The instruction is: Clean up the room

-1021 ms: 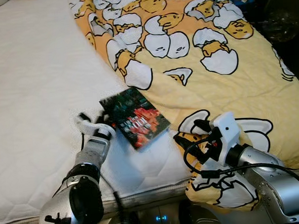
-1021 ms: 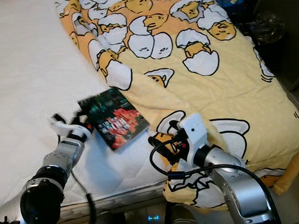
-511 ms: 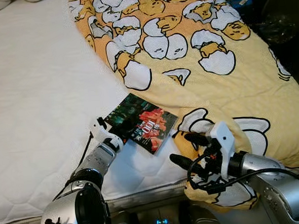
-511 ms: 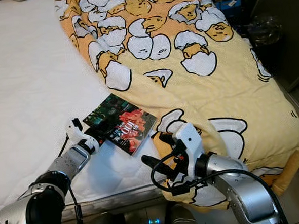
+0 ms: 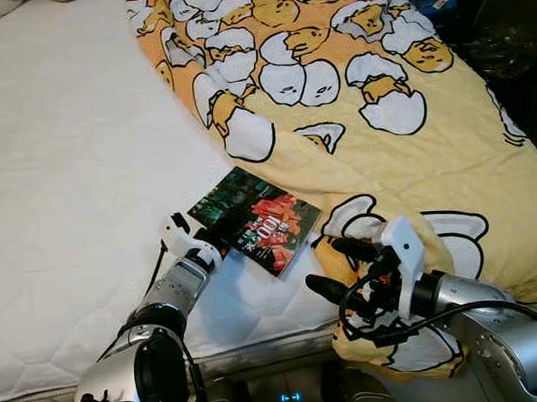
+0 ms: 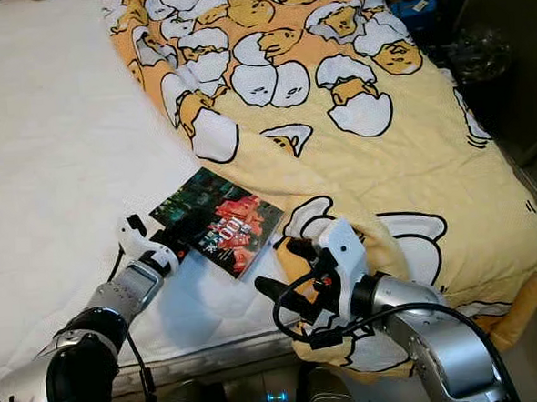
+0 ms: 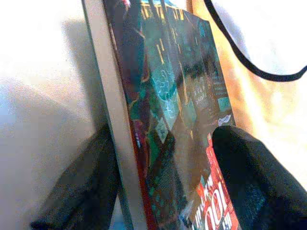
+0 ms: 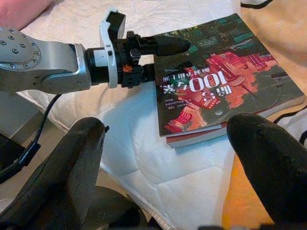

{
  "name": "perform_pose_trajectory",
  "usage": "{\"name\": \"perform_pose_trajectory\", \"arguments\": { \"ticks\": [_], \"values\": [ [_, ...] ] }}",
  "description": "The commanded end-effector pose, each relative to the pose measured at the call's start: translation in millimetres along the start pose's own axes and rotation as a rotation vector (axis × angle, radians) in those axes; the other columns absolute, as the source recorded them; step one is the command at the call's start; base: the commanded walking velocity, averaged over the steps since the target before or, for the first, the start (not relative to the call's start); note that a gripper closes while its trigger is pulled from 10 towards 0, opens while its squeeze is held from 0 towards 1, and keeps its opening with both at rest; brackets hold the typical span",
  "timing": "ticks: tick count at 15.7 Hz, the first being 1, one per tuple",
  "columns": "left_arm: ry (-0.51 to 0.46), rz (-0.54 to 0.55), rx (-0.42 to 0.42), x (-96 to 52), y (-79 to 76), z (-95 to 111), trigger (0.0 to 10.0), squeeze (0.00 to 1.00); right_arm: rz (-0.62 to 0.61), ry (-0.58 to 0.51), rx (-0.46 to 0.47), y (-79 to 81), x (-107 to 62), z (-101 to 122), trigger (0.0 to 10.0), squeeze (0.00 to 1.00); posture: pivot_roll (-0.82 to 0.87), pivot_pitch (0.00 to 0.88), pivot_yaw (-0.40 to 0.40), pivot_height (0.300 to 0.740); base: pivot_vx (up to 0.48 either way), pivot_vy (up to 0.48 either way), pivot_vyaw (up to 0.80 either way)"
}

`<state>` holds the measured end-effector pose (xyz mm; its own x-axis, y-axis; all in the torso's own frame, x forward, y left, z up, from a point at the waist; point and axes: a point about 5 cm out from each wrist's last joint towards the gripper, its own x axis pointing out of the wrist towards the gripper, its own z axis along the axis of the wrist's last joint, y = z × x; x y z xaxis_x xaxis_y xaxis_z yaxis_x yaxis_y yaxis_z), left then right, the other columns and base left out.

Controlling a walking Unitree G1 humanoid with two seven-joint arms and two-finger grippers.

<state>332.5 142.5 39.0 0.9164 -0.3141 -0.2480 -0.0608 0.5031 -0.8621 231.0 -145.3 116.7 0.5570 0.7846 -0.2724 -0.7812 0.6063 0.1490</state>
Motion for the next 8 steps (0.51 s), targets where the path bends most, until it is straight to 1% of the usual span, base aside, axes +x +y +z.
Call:
{"name": "perform_pose_trajectory", "arguments": {
  "ticks": [1,8],
  "values": [
    [0.022,0.006,-0.030,-1.4,3.1,-7.3,0.0,0.00,0.016,-0.002,-0.006,2.0,0.2,2.5,10.0,0.00,-0.14,0.188,0.054,0.740,0.000,0.000,0.00],
    [0.024,-0.009,-0.024,-1.9,2.9,-6.1,0.0,0.00,0.023,-0.003,-0.011,1.3,2.1,3.4,10.0,0.00,-0.14,0.184,0.047,0.740,0.000,0.000,0.00]
  ]
}}
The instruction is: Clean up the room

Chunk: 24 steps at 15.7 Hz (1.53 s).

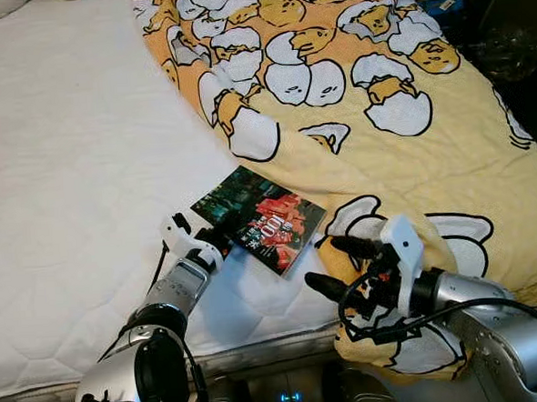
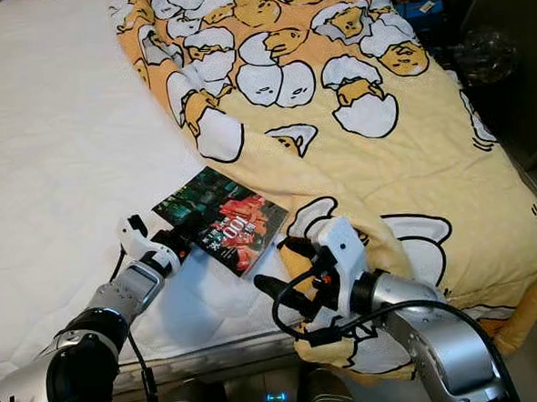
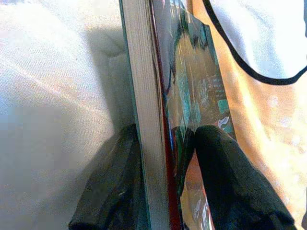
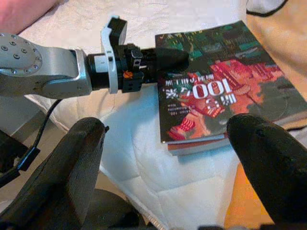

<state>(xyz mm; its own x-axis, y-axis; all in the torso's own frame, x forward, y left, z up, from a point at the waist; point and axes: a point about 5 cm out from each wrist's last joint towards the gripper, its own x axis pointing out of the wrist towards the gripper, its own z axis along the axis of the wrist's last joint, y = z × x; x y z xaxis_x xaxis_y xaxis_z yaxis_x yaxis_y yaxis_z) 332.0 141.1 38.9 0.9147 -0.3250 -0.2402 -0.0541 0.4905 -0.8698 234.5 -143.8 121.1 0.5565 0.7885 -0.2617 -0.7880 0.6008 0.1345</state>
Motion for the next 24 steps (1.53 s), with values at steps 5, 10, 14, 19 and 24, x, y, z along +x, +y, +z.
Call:
{"name": "perform_pose_trajectory", "arguments": {
  "ticks": [5,10,14,19,24],
  "values": [
    [0.007,-0.006,-0.029,-2.8,4.1,-2,0.0,0.00,0.021,0.002,0.003,1.9,2.3,-1,10.0,0.00,-0.14,0.184,0.048,0.740,0.000,0.000,0.00],
    [-0.097,-0.178,-0.147,-12.0,4.5,12,0.0,0.00,0.003,-0.020,0.012,-0.9,1.8,0,10.0,0.00,-0.12,0.175,0.056,0.740,0.000,0.000,0.00],
    [-0.146,-0.261,-0.203,-27.1,14.5,21,0.0,0.00,-0.009,-0.039,0.017,-2.0,4.3,1,10.0,0.00,-0.11,0.155,0.062,0.740,0.000,0.000,0.00],
    [-0.232,-0.408,-0.137,-75.2,16.3,64,0.0,0.00,-0.059,-0.126,0.050,-9.0,5.6,7,10.0,0.00,-0.08,0.088,0.078,0.740,0.000,0.000,0.00],
    [-0.361,-0.223,0.543,-90.4,-61.9,90,10.0,0.00,-0.355,-0.336,0.061,-27.1,19.4,22,10.0,0.00,-0.03,0.006,0.058,0.740,0.000,0.000,0.00]
  ]
}}
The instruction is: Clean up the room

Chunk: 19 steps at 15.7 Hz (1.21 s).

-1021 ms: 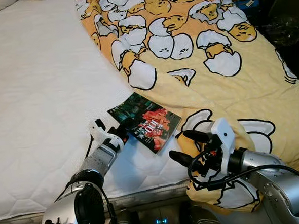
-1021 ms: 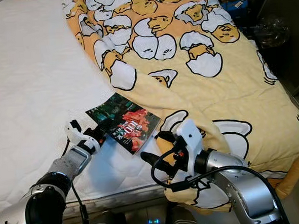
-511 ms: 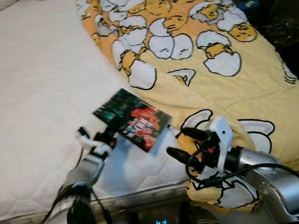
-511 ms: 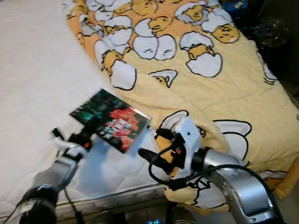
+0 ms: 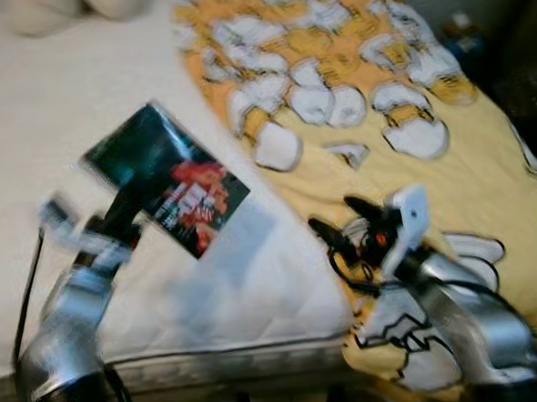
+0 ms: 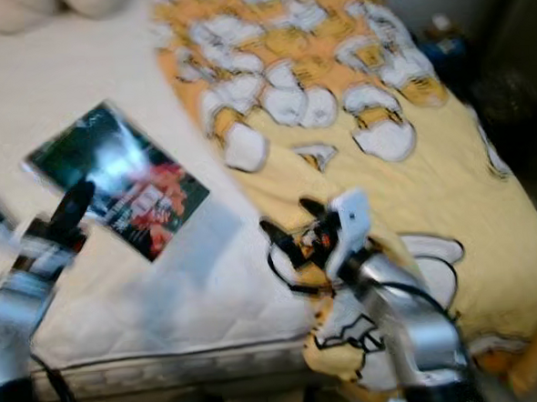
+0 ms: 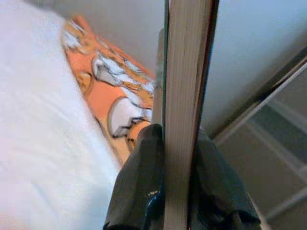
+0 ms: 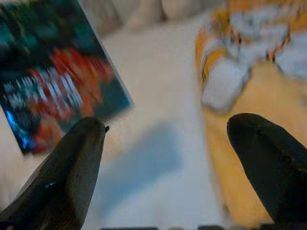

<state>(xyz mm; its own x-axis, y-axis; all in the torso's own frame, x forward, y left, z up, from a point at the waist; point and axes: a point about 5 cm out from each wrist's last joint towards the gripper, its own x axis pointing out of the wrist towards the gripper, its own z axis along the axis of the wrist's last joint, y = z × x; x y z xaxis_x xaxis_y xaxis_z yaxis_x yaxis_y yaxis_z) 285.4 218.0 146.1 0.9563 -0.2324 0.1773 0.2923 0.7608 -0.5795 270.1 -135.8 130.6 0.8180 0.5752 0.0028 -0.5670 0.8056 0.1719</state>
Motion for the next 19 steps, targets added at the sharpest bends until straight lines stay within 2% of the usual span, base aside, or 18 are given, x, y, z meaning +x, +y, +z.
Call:
{"name": "perform_pose_trajectory", "arguments": {
  "ticks": [1,2,3,4,6,7,8,11,19],
  "values": [
    [-0.007,0.037,0.143,11.0,-11.7,6,10.0,0.00,-0.087,-0.055,-0.014,-6.5,0.4,7,10.0,0.00,-0.03,0.000,0.060,0.740,0.000,0.000,0.00],
    [-0.068,0.028,0.309,20.0,-26.1,17,10.0,0.00,-0.137,-0.108,0.013,-7.5,2.6,12,10.0,0.00,-0.02,0.000,0.059,0.740,0.000,0.000,0.00],
    [-0.090,0.009,0.392,23.3,-33.4,19,10.0,0.00,-0.150,-0.120,0.020,-7.9,2.7,13,10.0,0.00,-0.02,0.000,0.058,0.740,0.000,0.000,0.00],
    [-0.085,-0.026,0.488,24.6,-47.2,16,10.0,0.00,-0.170,-0.126,0.017,-9.0,2.9,11,10.0,0.00,-0.02,0.000,0.057,0.740,0.000,0.472,0.00],
    [-0.083,-0.019,0.533,24.2,-56.7,6,10.0,0.00,-0.188,-0.124,-0.004,-9.2,4.2,8,10.0,0.00,-0.03,0.000,0.067,0.740,0.000,0.476,0.00],
    [-0.083,-0.019,0.533,24.2,-56.7,6,10.0,0.00,-0.188,-0.124,-0.004,-9.2,4.2,8,10.0,0.00,-0.03,0.000,0.067,0.740,0.000,0.480,0.00],
    [-0.079,-0.007,0.595,23.8,-59.4,-1,10.0,0.00,-0.207,-0.120,-0.031,-8.2,5.8,6,10.0,0.00,-0.03,0.000,0.073,0.740,0.000,0.480,0.00],
    [-0.077,0.010,0.633,24.7,-57.5,-3,10.0,0.00,-0.215,-0.121,-0.051,-6.3,7.2,6,10.0,0.00,-0.03,0.000,0.077,0.740,0.000,0.480,0.00],
    [-0.059,0.013,0.664,27.5,-54.6,-8,10.0,0.00,-0.209,-0.102,-0.086,-0.5,10.7,-2,10.0,0.00,-0.02,0.000,0.081,0.740,0.000,0.480,0.00]
  ]
}}
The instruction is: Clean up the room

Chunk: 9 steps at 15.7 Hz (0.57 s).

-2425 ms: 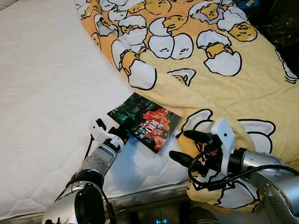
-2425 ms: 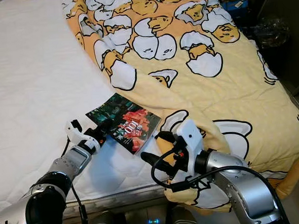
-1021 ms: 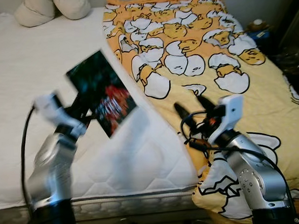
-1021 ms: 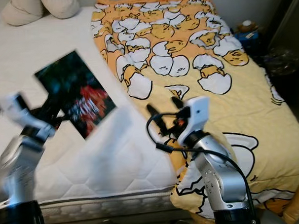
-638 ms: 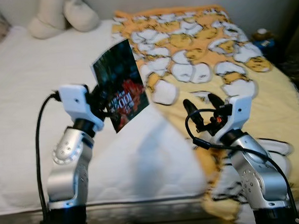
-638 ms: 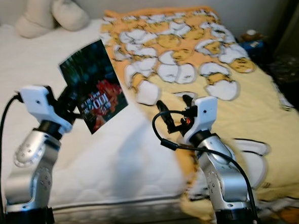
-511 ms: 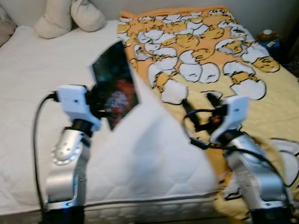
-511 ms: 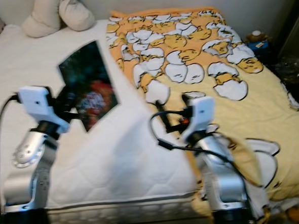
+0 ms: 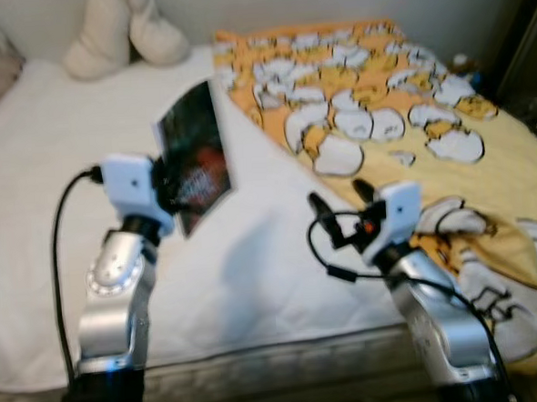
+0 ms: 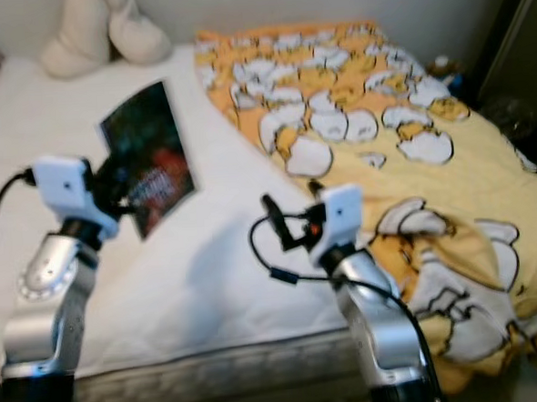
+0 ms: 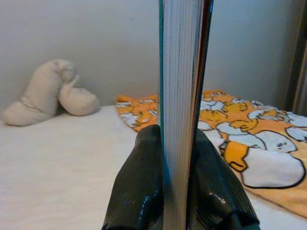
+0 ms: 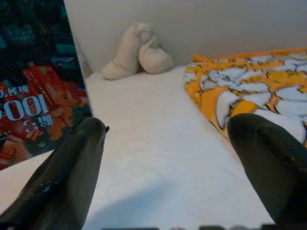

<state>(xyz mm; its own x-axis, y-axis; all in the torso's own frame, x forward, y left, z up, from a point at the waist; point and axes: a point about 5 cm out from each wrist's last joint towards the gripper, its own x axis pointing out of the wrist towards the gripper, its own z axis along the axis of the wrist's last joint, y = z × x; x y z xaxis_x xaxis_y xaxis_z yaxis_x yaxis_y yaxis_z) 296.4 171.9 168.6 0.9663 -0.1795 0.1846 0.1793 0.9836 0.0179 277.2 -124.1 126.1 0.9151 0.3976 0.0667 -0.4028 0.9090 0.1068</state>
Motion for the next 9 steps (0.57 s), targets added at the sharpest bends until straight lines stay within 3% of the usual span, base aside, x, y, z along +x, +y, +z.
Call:
{"name": "perform_pose_trajectory", "arguments": {
  "ticks": [1,9],
  "values": [
    [-0.045,-0.019,-0.008,1.3,-6.6,7.7,10.0,0.00,-0.029,-0.021,-0.003,-6.6,-0.2,4.0,10.0,0.00,-0.02,0.000,0.081,0.740,0.000,0.480,0.00],
    [-0.033,-0.027,-0.017,0.9,-9.3,4.8,10.0,0.00,-0.006,-0.019,-0.005,-5.6,-1.4,3.1,10.0,0.00,-0.02,0.000,0.079,0.740,0.000,0.480,0.00]
  ]
}}
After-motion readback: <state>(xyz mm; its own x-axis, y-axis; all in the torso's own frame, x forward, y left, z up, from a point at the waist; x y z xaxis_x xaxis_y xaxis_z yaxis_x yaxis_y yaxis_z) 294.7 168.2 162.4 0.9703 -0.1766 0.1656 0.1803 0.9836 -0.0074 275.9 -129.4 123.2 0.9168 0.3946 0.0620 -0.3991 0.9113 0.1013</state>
